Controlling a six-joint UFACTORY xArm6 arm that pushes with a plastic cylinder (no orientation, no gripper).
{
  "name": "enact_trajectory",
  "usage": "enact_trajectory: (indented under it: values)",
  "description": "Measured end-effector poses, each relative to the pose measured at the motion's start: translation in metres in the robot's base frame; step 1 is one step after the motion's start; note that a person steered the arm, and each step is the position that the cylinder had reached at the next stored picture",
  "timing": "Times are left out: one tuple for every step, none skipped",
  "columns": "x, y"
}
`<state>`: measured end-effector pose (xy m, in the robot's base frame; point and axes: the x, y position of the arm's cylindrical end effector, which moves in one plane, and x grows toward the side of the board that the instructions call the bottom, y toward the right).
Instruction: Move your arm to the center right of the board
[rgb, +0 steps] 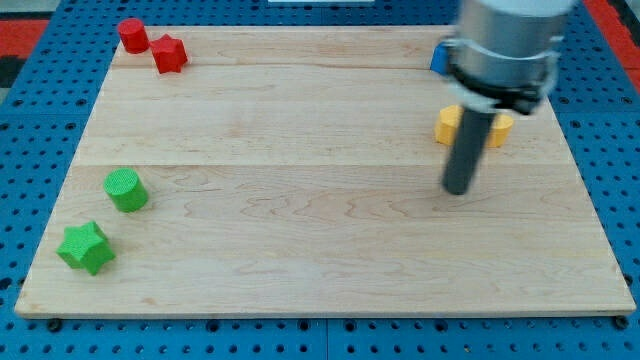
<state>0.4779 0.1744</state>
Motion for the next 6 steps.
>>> enact_trajectory:
  values:
    - [0.0,0.037]
    - [0.0,0.037]
    - [-0.004,0.064]
    - [-0.045,0.104]
    - [-0.082,0.082]
    - [-0.088,0.02]
